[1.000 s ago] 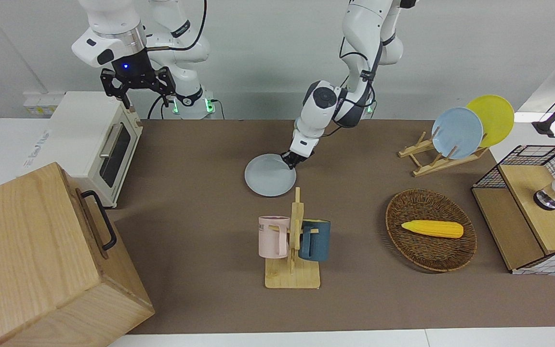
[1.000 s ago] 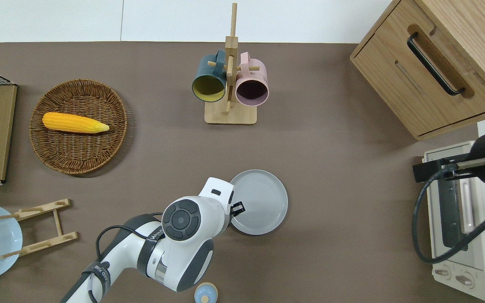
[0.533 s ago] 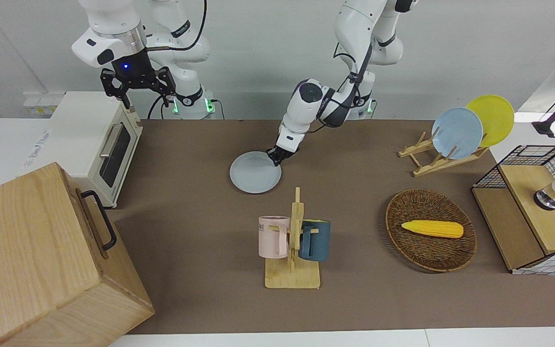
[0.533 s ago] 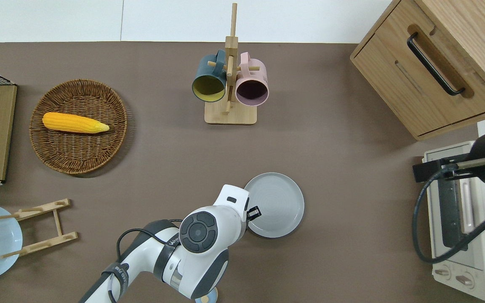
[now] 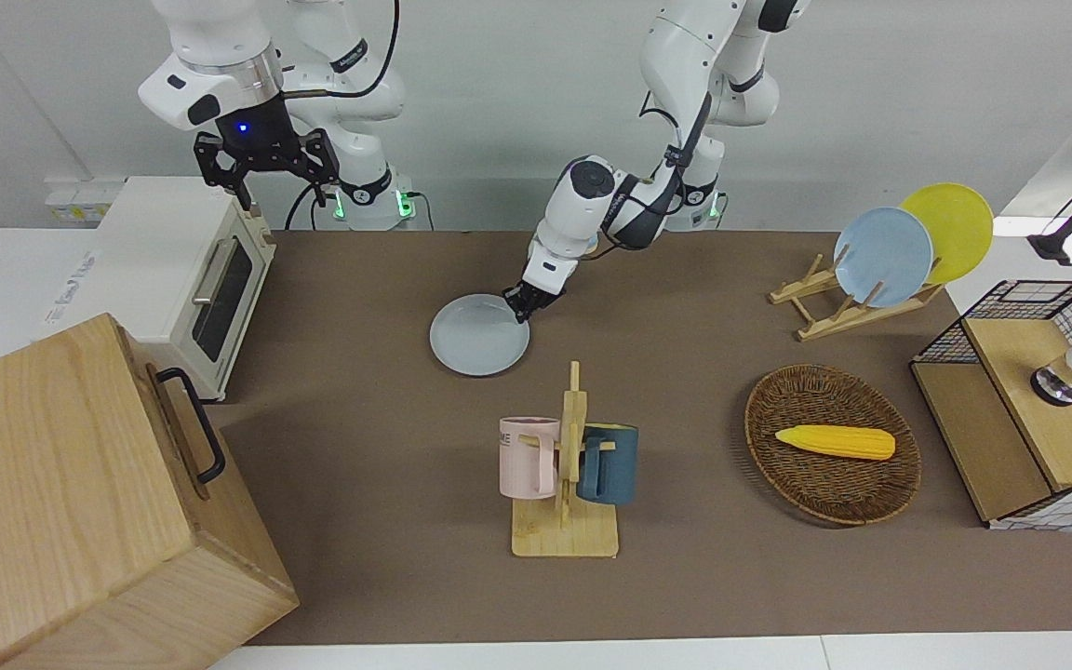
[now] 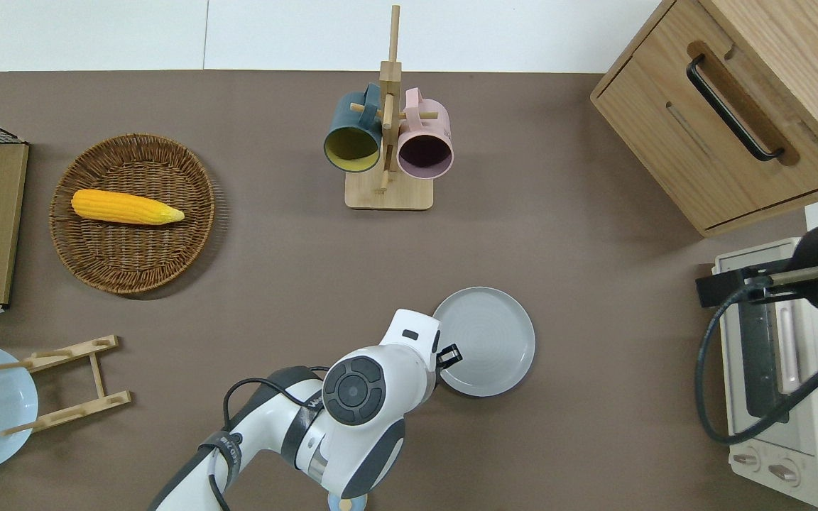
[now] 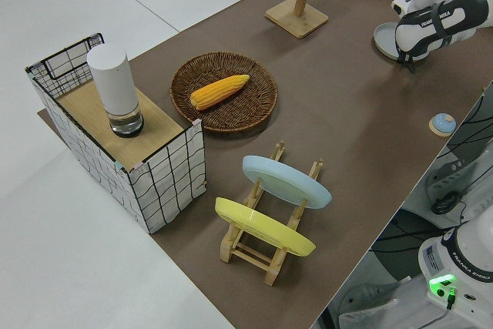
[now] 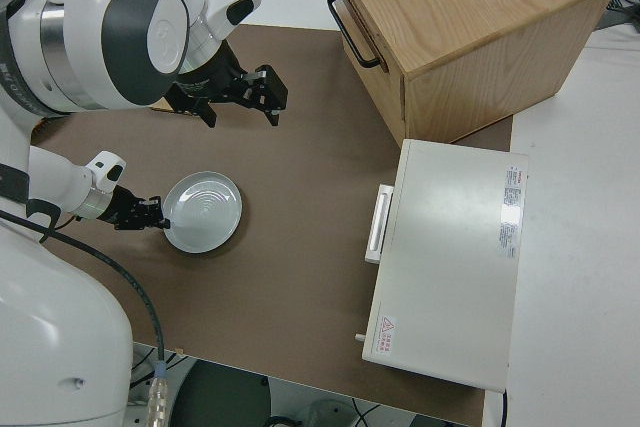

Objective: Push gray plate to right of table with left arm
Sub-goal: 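Push the gray plate with the left gripper across the table toward the toaster oven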

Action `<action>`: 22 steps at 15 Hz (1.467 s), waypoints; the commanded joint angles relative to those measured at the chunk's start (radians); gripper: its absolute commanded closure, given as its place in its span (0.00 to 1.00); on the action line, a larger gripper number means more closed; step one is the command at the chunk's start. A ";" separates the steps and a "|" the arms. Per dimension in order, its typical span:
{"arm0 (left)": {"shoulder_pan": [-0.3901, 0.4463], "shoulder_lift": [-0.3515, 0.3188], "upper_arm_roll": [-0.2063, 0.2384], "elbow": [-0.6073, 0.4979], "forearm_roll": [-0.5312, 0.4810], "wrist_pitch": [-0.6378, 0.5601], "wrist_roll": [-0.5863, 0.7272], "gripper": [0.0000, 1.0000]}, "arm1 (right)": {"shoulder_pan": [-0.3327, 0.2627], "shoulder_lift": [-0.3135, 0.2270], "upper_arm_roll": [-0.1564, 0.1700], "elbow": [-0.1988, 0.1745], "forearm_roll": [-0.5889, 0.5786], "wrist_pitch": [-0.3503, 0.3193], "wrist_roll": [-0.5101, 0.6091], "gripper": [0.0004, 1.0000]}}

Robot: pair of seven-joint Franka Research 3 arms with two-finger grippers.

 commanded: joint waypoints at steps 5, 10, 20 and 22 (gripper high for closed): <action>-0.049 0.121 -0.026 0.064 0.005 0.075 -0.090 0.90 | -0.007 -0.007 0.002 -0.004 0.002 -0.001 -0.020 0.00; -0.046 0.106 -0.041 0.063 0.005 0.031 -0.103 0.50 | -0.007 -0.007 0.002 -0.004 0.002 -0.001 -0.020 0.00; 0.003 -0.141 -0.009 0.063 0.008 -0.363 0.021 0.01 | -0.007 -0.007 0.002 -0.004 0.002 -0.001 -0.020 0.00; 0.003 -0.192 0.055 0.063 0.009 -0.435 0.105 0.01 | -0.007 -0.007 0.002 -0.004 0.002 -0.001 -0.020 0.00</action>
